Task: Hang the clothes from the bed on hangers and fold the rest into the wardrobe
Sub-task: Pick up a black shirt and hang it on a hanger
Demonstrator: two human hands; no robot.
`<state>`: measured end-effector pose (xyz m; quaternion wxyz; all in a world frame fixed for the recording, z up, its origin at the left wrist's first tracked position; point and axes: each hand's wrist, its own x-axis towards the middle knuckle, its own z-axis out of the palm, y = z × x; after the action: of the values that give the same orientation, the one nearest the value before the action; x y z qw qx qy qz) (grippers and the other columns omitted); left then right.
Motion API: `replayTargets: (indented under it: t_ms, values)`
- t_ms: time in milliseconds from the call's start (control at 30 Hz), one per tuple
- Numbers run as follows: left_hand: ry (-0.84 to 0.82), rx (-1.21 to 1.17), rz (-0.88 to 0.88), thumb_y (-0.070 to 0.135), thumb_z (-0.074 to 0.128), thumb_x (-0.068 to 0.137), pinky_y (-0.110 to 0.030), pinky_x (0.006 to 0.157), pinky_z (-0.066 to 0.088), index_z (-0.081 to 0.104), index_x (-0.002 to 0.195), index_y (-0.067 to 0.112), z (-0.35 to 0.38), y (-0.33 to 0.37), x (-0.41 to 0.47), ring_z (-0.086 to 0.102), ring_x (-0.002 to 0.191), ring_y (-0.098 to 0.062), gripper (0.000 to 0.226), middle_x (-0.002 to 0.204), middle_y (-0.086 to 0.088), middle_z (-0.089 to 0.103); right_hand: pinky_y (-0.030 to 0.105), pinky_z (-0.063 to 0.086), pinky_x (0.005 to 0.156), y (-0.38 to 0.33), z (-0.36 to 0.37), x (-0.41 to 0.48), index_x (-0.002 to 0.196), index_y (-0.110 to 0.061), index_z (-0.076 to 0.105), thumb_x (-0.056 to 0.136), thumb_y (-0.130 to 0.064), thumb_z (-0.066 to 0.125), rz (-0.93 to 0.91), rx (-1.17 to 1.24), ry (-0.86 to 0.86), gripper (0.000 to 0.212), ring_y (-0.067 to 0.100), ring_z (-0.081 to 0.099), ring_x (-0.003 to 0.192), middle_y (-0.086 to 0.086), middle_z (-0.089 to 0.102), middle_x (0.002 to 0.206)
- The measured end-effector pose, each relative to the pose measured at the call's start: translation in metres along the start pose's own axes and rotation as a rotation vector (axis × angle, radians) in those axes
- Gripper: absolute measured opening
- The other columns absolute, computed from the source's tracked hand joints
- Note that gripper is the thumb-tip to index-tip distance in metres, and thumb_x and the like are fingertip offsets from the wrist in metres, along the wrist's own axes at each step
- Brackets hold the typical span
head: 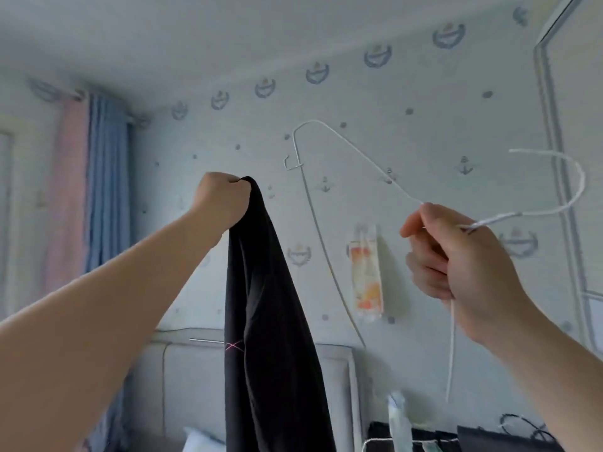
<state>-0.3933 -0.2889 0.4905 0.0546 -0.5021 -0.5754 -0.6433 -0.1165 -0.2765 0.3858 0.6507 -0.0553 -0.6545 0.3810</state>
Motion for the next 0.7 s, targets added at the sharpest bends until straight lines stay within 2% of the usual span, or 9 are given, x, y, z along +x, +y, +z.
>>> replayTargets:
  t_ms: [33,100,133,200,300,500,600,700]
  values:
    - [-0.024,0.020,-0.032,0.006,0.046,0.084,-0.031,0.058,0.037,0.050,0.070,0.015,-0.021,-0.017,0.004,0.036,0.066,-0.022,0.017,0.072,-0.007,0.037,0.013,0.018,0.042,0.012,0.022,-0.006,0.072,-0.017,0.062,0.105,-0.027,0.044,0.016,0.018,-0.012,0.039,0.010,0.015,0.038,-0.007,0.023,0.048]
    - [-0.073,0.039,-0.108,0.002,0.047,0.086,-0.040,0.065,0.058,0.066,0.083,0.007,-0.061,-0.050,0.008,0.051,0.063,-0.027,0.021,0.077,-0.010,0.048,0.013,0.018,0.041,0.034,0.066,-0.021,0.072,-0.015,0.062,0.098,-0.034,0.048,0.056,0.063,-0.040,0.035,0.011,0.014,0.038,-0.006,0.023,0.048]
    - [-0.089,0.049,-0.143,0.000,0.047,0.088,-0.038,0.066,0.061,0.069,0.088,0.002,-0.080,-0.066,0.008,0.058,0.060,-0.028,0.022,0.078,-0.012,0.053,0.013,0.017,0.042,0.045,0.086,-0.030,0.073,-0.012,0.061,0.094,-0.037,0.050,0.080,0.089,-0.060,0.034,0.011,0.014,0.038,-0.005,0.022,0.048]
    - [-0.122,0.112,-0.188,-0.003,0.048,0.093,-0.032,0.062,0.060,0.066,0.088,0.002,-0.113,-0.099,0.002,0.064,0.059,-0.024,0.020,0.079,-0.012,0.057,0.012,0.018,0.043,0.067,0.125,-0.049,0.075,-0.007,0.060,0.088,-0.039,0.053,0.132,0.140,-0.111,0.036,0.009,0.014,0.038,-0.004,0.022,0.048]
    - [-0.126,0.166,-0.241,0.002,0.051,0.094,-0.037,0.068,0.058,0.066,0.082,0.003,-0.156,-0.152,-0.013,0.059,0.072,-0.025,0.020,0.078,-0.011,0.058,0.010,0.019,0.043,0.100,0.177,-0.086,0.074,-0.004,0.060,0.086,-0.036,0.053,0.222,0.235,-0.167,0.035,0.007,0.014,0.037,-0.004,0.022,0.046]
    - [-0.177,0.271,-0.374,0.014,0.057,0.090,-0.031,0.062,0.040,0.070,0.084,-0.003,-0.223,-0.261,-0.070,0.050,0.063,-0.021,0.022,0.068,-0.009,0.053,0.010,0.021,0.039,0.167,0.246,-0.179,0.073,-0.007,0.067,0.085,-0.034,0.054,0.440,0.290,-0.227,0.032,0.009,0.019,0.033,-0.002,0.026,0.045]
    - [-0.204,0.324,-0.421,0.014,0.059,0.091,-0.030,0.063,0.047,0.076,0.078,0.008,-0.242,-0.302,-0.107,0.058,0.062,-0.022,0.022,0.064,-0.007,0.063,0.011,0.020,0.040,0.193,0.262,-0.232,0.074,-0.008,0.068,0.085,-0.037,0.056,0.593,0.245,-0.261,0.033,0.009,0.019,0.036,-0.003,0.026,0.045]
    - [-0.262,0.351,-0.464,0.012,0.059,0.090,-0.025,0.058,0.046,0.076,0.073,0.014,-0.256,-0.335,-0.143,0.059,0.058,-0.018,0.024,0.058,0.000,0.063,0.012,0.021,0.039,0.211,0.268,-0.277,0.075,-0.010,0.068,0.084,-0.039,0.057,0.718,0.213,-0.292,0.032,0.009,0.019,0.037,-0.003,0.027,0.046]
